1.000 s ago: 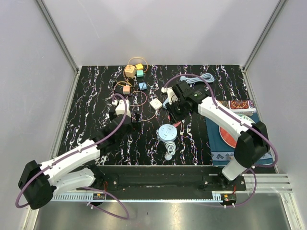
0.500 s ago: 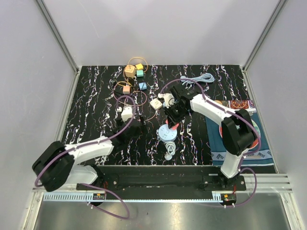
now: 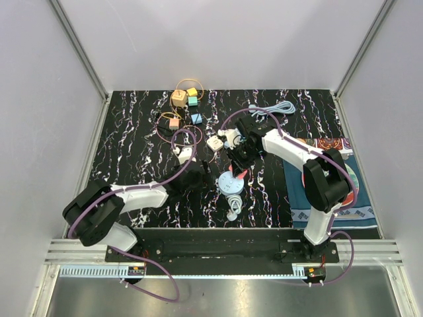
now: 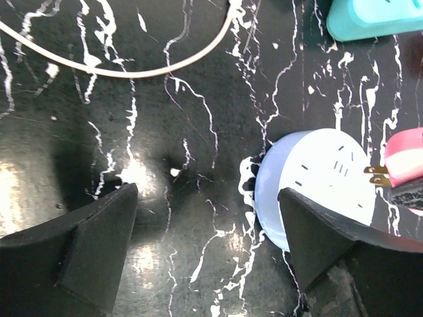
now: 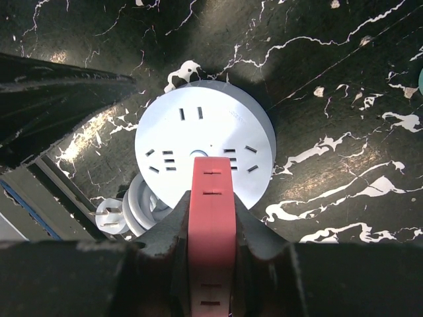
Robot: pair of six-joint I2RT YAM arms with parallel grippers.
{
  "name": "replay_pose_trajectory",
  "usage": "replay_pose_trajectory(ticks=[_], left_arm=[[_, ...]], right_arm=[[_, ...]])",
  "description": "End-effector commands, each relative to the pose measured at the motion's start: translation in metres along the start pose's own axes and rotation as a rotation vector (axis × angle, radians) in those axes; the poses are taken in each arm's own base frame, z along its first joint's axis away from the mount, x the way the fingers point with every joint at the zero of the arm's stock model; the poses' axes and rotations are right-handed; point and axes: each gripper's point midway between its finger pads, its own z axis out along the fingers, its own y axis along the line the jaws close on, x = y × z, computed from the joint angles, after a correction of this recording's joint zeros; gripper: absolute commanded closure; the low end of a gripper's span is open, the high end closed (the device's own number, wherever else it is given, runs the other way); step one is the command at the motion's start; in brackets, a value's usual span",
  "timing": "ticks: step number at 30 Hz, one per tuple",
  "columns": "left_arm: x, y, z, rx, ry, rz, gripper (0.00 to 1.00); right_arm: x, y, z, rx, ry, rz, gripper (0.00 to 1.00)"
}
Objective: Insert the plug
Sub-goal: Insert the plug into the socket.
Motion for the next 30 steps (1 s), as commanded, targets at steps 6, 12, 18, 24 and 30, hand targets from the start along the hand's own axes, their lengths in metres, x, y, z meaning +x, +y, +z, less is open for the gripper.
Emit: replay_pose_trajectory(ticks=[6,12,18,24,30], left_arm=[[-0.006,-0.049,0.003,0.17,0.029,-0.082,0.16],[0.004,-0.06,0.005,0.198,0.066,-0.101,0.2],[-0.004,-0.063,0.003,0.203,0.044,-0.066,0.2],[-0.013,-0.069,0.0,0.216,0.018,-0.01,0.19],[-0.015,-0.068,0.002,0.211,0.014,0.035,0.18]], right_arm=[[-0.007,-0.004,-0.006,0.004,-0.045,-0.013,1.0],[-0.009,-0.002,-0.01,0.016,-0.072,0.039,1.0],[-0.002,-0.002,-0.031,0.119,-0.129,0.209,1.0],[0.006,0.011,-0.048,0.145,-0.234,0.532,1.0],[0.008,0.014,-0.047,0.139,-0.333,0.81,1.0]])
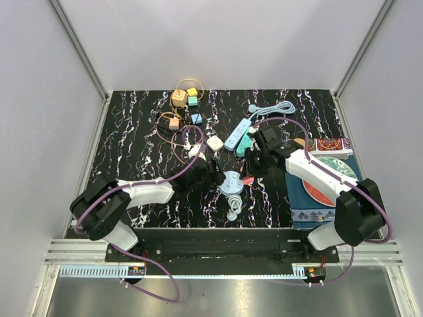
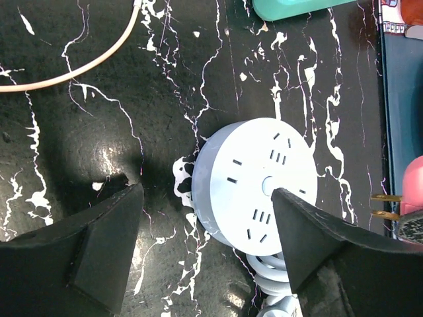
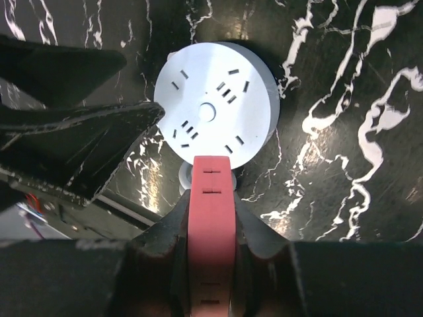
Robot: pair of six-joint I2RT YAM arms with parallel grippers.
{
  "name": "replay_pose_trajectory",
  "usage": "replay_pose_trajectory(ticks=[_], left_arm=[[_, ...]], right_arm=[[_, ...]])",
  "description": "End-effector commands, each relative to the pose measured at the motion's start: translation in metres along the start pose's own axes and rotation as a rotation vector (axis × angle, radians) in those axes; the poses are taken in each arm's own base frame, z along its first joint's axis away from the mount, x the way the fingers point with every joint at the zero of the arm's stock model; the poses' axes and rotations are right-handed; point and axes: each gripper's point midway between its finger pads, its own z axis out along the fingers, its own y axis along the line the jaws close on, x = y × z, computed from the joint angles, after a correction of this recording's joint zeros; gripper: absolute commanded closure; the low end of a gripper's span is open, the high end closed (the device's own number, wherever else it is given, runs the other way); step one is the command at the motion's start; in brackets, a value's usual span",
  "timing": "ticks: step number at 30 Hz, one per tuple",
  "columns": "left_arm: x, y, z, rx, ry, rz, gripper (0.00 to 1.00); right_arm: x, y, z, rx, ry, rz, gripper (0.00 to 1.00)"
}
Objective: Insert the plug
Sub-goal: Insert the plug into the socket.
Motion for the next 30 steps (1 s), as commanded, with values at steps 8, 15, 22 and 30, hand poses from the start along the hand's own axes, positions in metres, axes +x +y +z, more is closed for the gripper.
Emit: replay_pose_trajectory(ticks=[8,15,22,30], left_arm=[[-0.026,-0.025,0.005,0.052,-0.053,0.084,0.18],[-0.023,-0.028,0.01,0.065,-0.034,0.101,0.18],[-0.021,-0.029,0.013,0.069,-0.025,0.105,0.18],[-0.021,-0.031,0.013,0.078,-0.02,0.102,0.18]], right_arm=[[-0.011,-0.002,0.016,0.044,-0.112,0.427,1.0],[-0.001,-0.003,0.029,0.056,-0.078,0.495,1.0],[0.006,0.001,0.037,0.08,-0.067,0.531,1.0],[0.013,-0.009,0.04,0.121,-0.079,0.57,1.0]])
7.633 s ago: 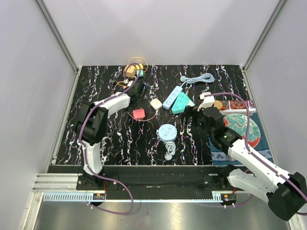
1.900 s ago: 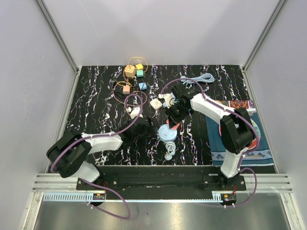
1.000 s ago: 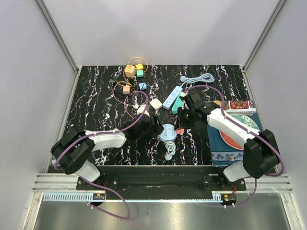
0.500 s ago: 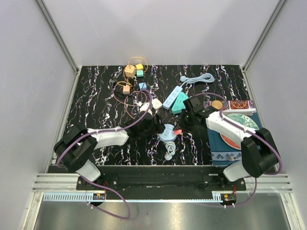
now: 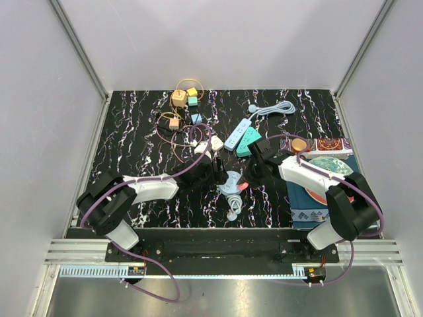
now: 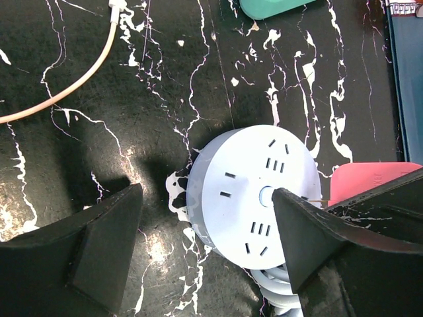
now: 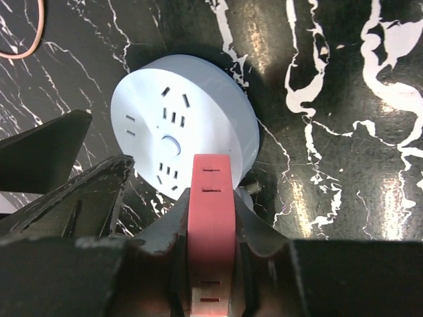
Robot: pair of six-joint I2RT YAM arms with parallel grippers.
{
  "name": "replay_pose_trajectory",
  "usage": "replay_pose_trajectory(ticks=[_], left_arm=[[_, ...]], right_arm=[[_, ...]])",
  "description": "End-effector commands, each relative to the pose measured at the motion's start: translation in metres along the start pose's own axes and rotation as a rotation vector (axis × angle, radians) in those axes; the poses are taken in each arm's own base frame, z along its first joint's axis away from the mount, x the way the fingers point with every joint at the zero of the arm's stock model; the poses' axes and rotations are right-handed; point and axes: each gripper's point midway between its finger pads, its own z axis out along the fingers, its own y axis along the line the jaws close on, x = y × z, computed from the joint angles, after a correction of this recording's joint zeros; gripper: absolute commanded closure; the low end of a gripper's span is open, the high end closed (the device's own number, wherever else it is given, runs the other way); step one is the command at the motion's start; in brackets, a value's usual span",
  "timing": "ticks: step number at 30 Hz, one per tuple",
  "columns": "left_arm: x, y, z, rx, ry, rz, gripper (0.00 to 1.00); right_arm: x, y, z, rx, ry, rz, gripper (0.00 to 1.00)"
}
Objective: Insert the plug
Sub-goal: Insert the plug into the socket.
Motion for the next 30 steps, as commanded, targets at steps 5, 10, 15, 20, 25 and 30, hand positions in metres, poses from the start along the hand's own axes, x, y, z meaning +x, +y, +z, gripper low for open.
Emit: replay_pose_trajectory(ticks=[5,10,15,20,25,30], left_arm=[[-0.019,-0.023,0.001,0.067,-0.043,0.002,0.18],[-0.019,-0.022,0.002,0.067,-0.041,0.0,0.18],[-0.018,-0.023,0.002,0.068,-0.036,-0.001,0.18],[-0.018,-0.022,0.003,0.067,-0.033,-0.001,0.18],[-0.016,-0.024,0.004,0.072,-0.024,-0.002,0.18],[-0.016,-0.024,0.004,0.072,-0.022,-0.002,0.18]], right_arm=[[-0.001,0.001,0.004,0.003,-0.02,0.028,1.0],[0.0,0.009,0.005,-0.015,-0.006,0.014,1.0],[0.002,0.007,0.006,-0.008,-0.007,0.018,1.0],[0.005,0.008,0.005,-0.012,0.006,0.029,1.0],[0.008,0.01,0.005,-0.018,0.017,0.033,1.0],[0.011,0.008,0.005,-0.016,0.03,0.046,1.0]])
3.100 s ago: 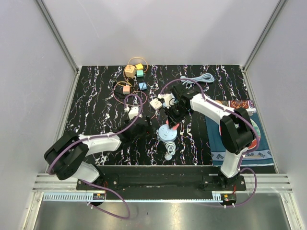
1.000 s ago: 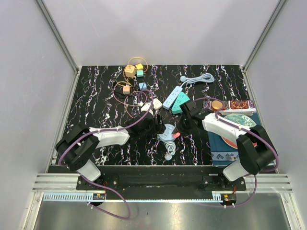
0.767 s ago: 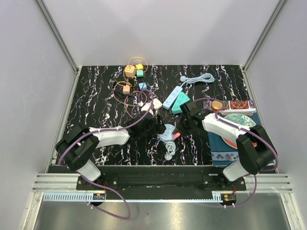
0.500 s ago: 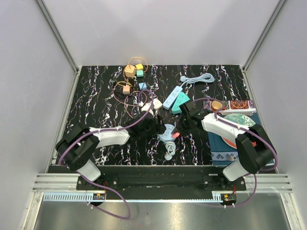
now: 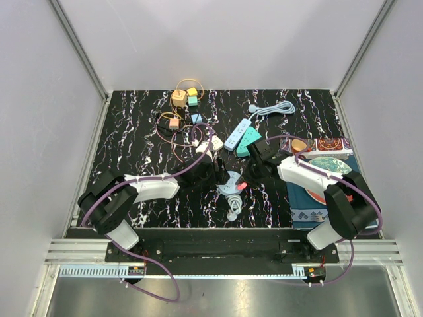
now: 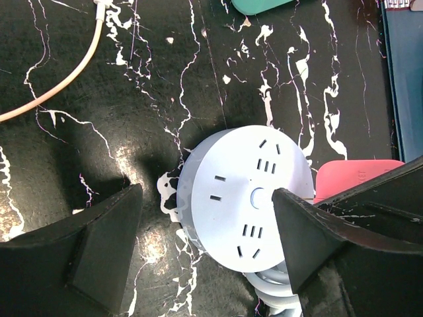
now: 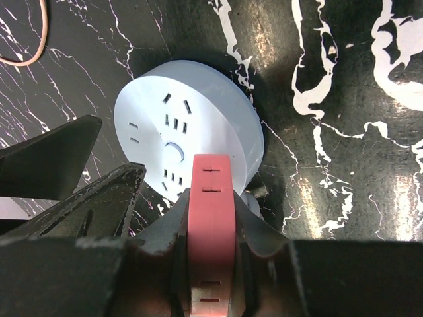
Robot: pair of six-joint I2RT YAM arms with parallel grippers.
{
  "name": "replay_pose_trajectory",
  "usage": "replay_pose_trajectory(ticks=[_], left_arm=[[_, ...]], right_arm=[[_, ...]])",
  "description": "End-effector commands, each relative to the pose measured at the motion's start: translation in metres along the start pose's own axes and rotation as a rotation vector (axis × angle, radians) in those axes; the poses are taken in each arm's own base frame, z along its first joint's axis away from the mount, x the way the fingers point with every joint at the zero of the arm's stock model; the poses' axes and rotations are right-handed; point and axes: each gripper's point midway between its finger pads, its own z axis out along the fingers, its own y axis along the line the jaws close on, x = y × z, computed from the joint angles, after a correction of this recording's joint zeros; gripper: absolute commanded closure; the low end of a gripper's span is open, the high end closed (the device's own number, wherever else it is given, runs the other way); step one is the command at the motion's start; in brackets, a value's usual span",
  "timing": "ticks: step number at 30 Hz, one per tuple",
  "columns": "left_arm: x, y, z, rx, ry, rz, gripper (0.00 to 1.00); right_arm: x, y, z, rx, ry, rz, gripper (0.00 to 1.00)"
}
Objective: Insert the plug
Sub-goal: Insert the plug into the socket.
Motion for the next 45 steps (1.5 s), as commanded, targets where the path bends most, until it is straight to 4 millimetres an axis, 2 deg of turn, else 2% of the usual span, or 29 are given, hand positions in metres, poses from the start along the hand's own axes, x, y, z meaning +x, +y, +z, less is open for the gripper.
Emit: replay_pose_trajectory(ticks=[1,12,20,25,27,28,30,33,34,36,37,39,40,42,43,45], left_arm=[[-0.018,-0.018,0.002,0.051,-0.04,-0.002,0.18],[-0.015,-0.02,0.004,0.057,-0.025,-0.012,0.18],[-0.006,-0.018,0.006,0.055,0.006,-0.029,0.2],[0.0,-0.019,0.007,0.063,0.029,-0.054,0.25],[0.004,-0.018,0.007,0.066,0.04,-0.068,0.33],[0.004,-0.019,0.007,0.067,0.042,-0.078,0.4],[0.009,-0.016,0.006,0.06,0.054,-0.1,0.42],[0.014,-0.008,0.006,0.034,0.062,-0.139,0.44],[0.013,-0.002,0.005,0.017,0.058,-0.153,0.44],[0.014,0.004,0.004,0.003,0.056,-0.192,0.45],[0.014,0.013,0.002,-0.012,0.051,-0.219,0.46],[0.012,0.017,0.0,-0.016,0.036,-0.238,0.46],[0.011,0.019,-0.002,-0.02,0.03,-0.246,0.46],[0.01,0.019,-0.003,-0.018,0.029,-0.249,0.46],[0.009,0.018,-0.003,-0.013,0.029,-0.253,0.46],[0.01,0.014,-0.002,0.004,0.035,-0.259,0.46]], right_arm=[[0.01,0.008,-0.001,-0.019,0.033,0.009,1.0],[0.017,-0.008,-0.001,0.05,0.054,0.019,1.0],[0.013,-0.013,0.002,0.117,0.041,-0.006,1.0],[0.015,-0.008,0.011,0.132,0.051,-0.026,1.0],[0.017,-0.006,0.014,0.123,0.06,-0.033,1.0],[0.018,-0.005,0.016,0.116,0.069,-0.034,1.0],[0.016,-0.007,0.019,0.119,0.067,-0.065,1.0],[0.01,-0.004,0.025,0.121,0.067,-0.149,1.0],[0.003,0.007,0.025,0.101,0.056,-0.187,1.0],[-0.006,0.005,0.032,0.115,0.069,-0.274,1.0],[-0.017,0.017,0.031,0.092,0.053,-0.309,1.0],[-0.026,0.011,0.036,0.124,0.076,-0.391,1.0],[-0.035,0.018,0.032,0.122,0.069,-0.426,1.0],[-0.043,0.012,0.035,0.159,0.072,-0.525,1.0],[-0.046,0.017,0.034,0.151,0.074,-0.563,1.0],[-0.045,0.008,0.035,0.184,0.108,-0.633,1.0]])
